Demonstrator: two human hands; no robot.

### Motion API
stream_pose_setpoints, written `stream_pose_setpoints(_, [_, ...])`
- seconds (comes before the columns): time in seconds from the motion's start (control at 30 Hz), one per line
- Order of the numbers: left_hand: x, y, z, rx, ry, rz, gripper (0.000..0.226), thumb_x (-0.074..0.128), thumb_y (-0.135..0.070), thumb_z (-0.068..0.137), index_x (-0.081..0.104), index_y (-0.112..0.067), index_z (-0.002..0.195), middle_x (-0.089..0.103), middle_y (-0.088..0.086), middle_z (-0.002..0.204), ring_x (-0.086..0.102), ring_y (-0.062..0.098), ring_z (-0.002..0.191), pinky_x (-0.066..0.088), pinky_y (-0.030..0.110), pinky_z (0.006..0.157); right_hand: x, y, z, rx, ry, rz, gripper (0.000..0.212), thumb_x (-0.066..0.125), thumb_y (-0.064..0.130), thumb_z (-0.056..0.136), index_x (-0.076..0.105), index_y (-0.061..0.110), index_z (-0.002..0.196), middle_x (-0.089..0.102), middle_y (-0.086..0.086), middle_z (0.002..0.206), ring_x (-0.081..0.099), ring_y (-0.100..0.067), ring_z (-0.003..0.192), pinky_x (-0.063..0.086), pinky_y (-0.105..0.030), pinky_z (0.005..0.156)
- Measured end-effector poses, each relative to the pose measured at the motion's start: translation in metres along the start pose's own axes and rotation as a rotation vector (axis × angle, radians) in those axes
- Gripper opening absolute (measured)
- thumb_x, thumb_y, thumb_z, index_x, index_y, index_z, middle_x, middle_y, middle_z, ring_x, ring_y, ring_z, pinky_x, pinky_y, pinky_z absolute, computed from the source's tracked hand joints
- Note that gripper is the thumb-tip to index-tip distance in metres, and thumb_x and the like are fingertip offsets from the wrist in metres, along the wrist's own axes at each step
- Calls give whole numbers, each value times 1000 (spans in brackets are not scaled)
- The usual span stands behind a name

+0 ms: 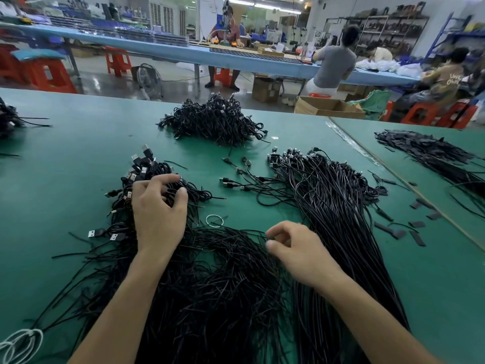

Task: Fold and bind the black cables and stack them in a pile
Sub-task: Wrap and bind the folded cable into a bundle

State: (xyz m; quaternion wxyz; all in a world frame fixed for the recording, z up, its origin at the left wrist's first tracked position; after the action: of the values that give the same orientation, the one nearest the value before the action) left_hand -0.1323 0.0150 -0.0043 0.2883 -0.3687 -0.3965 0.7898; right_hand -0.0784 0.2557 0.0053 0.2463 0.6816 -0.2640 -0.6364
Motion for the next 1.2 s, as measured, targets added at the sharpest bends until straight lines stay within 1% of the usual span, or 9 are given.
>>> stream_pose_setpoints(0.13, [5,-14,-5,57,107,-158,16,69,-19,91,66,-33,85,65,-10,79,59,1,68,48,12,63,-13,-22,5,131,-93,-622,36,49,27,101,46,19,135,48,-6,132,49,-24,116,46,-35,95])
stream_pose_setpoints(0.3, [13,-29,-18,90,252,-253,15,71,-16,90,68,-28,83,64,-11,68,54,-1,59,42,9,54,-9,-46,6,271,-49,-646,12,47,16,100,38,15,92,52,-8,113,48,-18,77,40,-28,63])
stream_pose_setpoints(0.4, [15,-32,-24,115,346,-271,16,71,-15,89,68,-30,85,64,-18,73,54,-1,61,42,10,55,-8,-42,9,248,-89,-513,10,47,16,101,54,12,107,56,-7,109,54,-19,78,47,-31,67])
stream_pose_setpoints(0.57, [17,-37,-33,350,603,-109,54,74,-19,84,57,-52,122,57,-26,116,53,-1,110,47,16,85,-12,17,0,-168,-103,-106,23,49,16,103,69,17,92,65,0,90,62,-11,77,49,-24,71])
stream_pose_setpoints(0.7, [23,-36,-38,432,726,-171,51,66,-4,81,65,-36,119,53,-11,137,43,7,134,35,36,112,-11,69,-26,-455,147,95,24,53,12,100,64,27,84,63,8,73,61,-4,59,46,-15,59])
stream_pose_setpoints(0.77, [21,-34,-34,312,663,-241,14,62,-19,89,71,-24,98,59,-5,130,51,3,124,44,33,104,-12,76,-33,-533,129,83,22,56,17,98,66,27,82,64,11,75,59,-4,64,45,-18,60])
stream_pose_setpoints(0.9, [14,-25,-19,63,276,-258,50,45,-59,91,63,-13,82,72,6,88,50,8,54,45,33,49,-31,60,-29,-403,-164,134,41,58,38,95,54,25,57,54,18,51,44,-2,41,36,-15,41])
stream_pose_setpoints(1.0, [3,-17,-6,0,56,-374,46,63,-46,93,45,-12,67,57,18,69,40,14,53,39,34,50,-53,32,-15,-200,-446,-164,52,57,44,96,44,22,51,46,12,41,40,-5,35,28,-15,37])
stream_pose_setpoints(1.2, [1,-34,-15,252,189,-252,50,63,-31,94,33,-13,60,29,-11,53,27,5,48,29,22,48,-55,8,-3,-49,-107,-574,36,45,52,100,61,25,118,67,5,110,61,-12,98,50,-34,91])
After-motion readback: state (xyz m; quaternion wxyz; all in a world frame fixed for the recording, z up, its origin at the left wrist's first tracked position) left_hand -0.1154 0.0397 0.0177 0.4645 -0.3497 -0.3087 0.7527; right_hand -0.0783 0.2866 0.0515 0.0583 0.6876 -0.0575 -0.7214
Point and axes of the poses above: each hand's wrist, its own z-axis towards the middle knuckle, its own x-axis out of the palm, y = z × x, the point moved 1 cm from there along z, towards the middle knuckle
